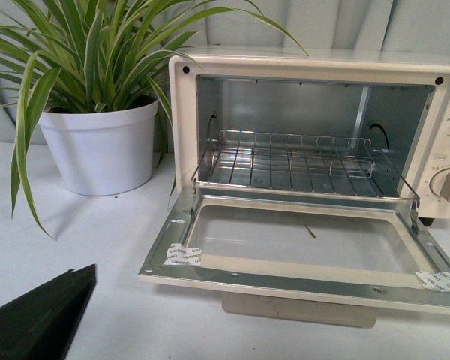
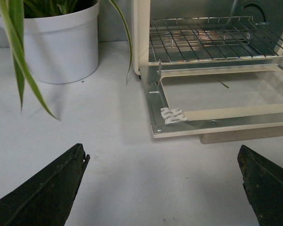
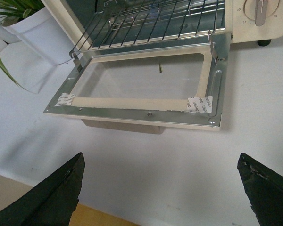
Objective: Open oven
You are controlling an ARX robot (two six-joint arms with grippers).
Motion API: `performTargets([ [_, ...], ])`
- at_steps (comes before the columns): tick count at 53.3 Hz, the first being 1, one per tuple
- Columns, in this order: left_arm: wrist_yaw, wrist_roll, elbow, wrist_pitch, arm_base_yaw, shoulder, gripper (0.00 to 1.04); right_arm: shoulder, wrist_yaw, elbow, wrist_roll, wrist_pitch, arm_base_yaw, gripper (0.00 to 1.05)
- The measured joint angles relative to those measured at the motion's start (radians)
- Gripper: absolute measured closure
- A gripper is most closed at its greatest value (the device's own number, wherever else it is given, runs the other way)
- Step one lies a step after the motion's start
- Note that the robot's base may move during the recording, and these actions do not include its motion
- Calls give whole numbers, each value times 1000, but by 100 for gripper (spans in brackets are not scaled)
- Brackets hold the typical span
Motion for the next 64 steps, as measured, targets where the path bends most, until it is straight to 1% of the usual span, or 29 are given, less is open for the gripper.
performTargets([
  [10,-67,3,-70,-53,-1,-173,7,-158,-17,-60,-3,-69,-32,9],
  [16,-90,9,-113,-120,24,-294,7,-256,-1,-99,-10,-89,-44,9],
  [21,-59,-11,-145,-241,98,-425,7,-305,-22,-135,-2,-55,-92,9],
  [24,-59,-20,-151,-259,124,-457,7,-320,-20,-153,5,-36,-114,9],
  [33,-54,-29,-152,-257,132,-467,7,-327,-17,-157,8,-31,-125,9],
  [34,-63,-14,-161,-232,136,-473,10,-348,22,-172,-9,1,-131,12],
  [35,-62,-6,-173,-197,142,-483,13,-353,35,-177,-21,13,-132,13],
  [37,-42,14,-196,-153,159,-500,19,-399,138,-224,-84,95,-136,21],
  [38,-26,22,-209,-140,175,-517,22,-408,159,-233,-108,108,-137,22],
  [40,-2,29,-221,-146,203,-546,28,-436,220,-251,-162,134,-142,30],
  [41,18,34,-221,-159,223,-563,31,-442,232,-251,-183,138,-144,33],
  [43,42,39,-221,-173,254,-589,37,-446,239,-251,-207,145,-149,38],
  [45,90,46,-221,-200,297,-621,44,-446,238,-252,-223,146,-149,44],
  [48,132,50,-221,-230,344,-651,53,-446,235,-252,-250,146,-148,54],
  [49,151,51,-221,-241,362,-661,56,-446,235,-252,-253,146,-148,56],
  [52,196,53,-221,-264,407,-682,65,-446,235,-252,-265,146,-148,67],
  [53,210,54,-221,-270,423,-690,69,-446,235,-252,-266,146,-148,69],
  [56,246,55,-221,-286,462,-706,78,-446,235,-252,-273,146,-148,79],
  [57,259,56,-221,-290,477,-712,81,-446,235,-252,-273,146,-148,81],
  [58,274,56,-221,-295,491,-716,85,-446,235,-252,-274,146,-148,85],
  [61,319,58,-221,-311,541,-731,99,-446,235,-252,-277,146,-148,101],
  [62,338,58,-221,-314,558,-735,101,-446,235,-252,-280,146,-148,104],
  [64,358,61,-221,-319,578,-741,101,-446,235,-252,-283,146,-148,104],
])
